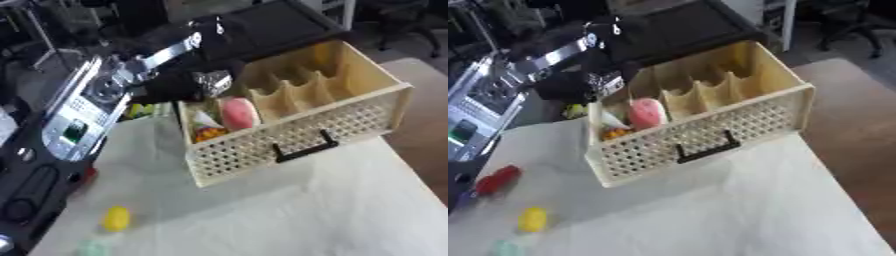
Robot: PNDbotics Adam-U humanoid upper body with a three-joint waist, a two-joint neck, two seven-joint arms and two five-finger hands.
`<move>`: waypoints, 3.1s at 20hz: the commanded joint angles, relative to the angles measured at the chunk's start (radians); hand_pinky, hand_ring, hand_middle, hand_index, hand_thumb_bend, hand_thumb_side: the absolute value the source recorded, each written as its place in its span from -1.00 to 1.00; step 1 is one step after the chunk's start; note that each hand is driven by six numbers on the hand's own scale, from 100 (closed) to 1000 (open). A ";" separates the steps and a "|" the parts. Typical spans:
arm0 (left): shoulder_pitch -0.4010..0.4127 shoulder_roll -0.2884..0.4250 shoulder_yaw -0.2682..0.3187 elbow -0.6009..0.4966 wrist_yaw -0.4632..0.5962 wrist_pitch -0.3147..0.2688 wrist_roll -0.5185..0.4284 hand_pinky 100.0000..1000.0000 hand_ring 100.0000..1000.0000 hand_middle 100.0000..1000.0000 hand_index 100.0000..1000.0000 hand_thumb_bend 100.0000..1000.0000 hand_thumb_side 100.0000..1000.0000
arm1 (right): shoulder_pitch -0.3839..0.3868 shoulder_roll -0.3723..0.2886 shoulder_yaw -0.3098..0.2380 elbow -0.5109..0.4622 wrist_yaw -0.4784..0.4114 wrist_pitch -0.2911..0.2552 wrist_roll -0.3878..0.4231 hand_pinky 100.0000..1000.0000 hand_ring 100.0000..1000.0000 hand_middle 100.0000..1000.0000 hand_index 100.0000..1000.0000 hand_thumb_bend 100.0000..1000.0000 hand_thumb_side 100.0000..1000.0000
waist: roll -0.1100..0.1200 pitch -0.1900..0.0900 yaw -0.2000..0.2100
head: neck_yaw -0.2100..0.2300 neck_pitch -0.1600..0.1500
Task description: Pick up objects from table and place into drawer.
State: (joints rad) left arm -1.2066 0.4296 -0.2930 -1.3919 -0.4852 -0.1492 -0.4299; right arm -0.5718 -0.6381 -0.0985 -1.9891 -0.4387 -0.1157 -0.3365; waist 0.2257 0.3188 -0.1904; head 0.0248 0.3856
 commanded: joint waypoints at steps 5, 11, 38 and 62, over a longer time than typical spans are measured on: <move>-0.017 0.013 0.013 0.002 -0.009 0.011 0.007 0.29 0.75 0.93 1.00 -0.84 0.77 | -0.013 -0.010 -0.011 -0.011 -0.005 0.007 -0.001 -0.07 -0.10 -0.32 0.25 -1.00 0.93 | -0.010 -0.018 0.001 | 0.004 0.004; -0.010 0.012 0.029 -0.027 0.026 0.049 0.049 0.10 0.61 0.76 0.97 -1.00 0.62 | -0.014 -0.006 -0.011 -0.011 -0.002 0.011 -0.002 -0.07 -0.10 -0.32 0.25 -1.00 0.93 | -0.014 -0.019 0.004 | 0.003 0.012; 0.409 0.253 0.257 -0.608 0.604 0.196 0.574 -0.21 0.27 0.39 0.76 -1.00 0.44 | 0.038 -0.245 0.019 -0.011 0.158 -0.070 0.129 0.03 0.02 -0.22 0.43 -0.99 1.00 | -0.119 -0.073 0.069 | -0.010 0.171; 0.784 0.085 0.314 -0.608 0.588 -0.005 0.677 -0.26 0.17 0.26 0.71 -1.00 0.67 | 0.125 -0.674 0.197 -0.011 0.209 -0.163 0.712 -0.07 0.22 0.12 0.55 -0.95 0.95 | -0.191 -0.094 0.090 | 0.025 0.200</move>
State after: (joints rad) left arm -0.4165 0.5091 0.0037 -1.9859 0.1002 -0.1530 0.2534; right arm -0.4408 -1.2607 0.0998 -1.9895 -0.2207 -0.2725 0.3498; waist 0.0377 0.2435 -0.1007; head 0.0461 0.5802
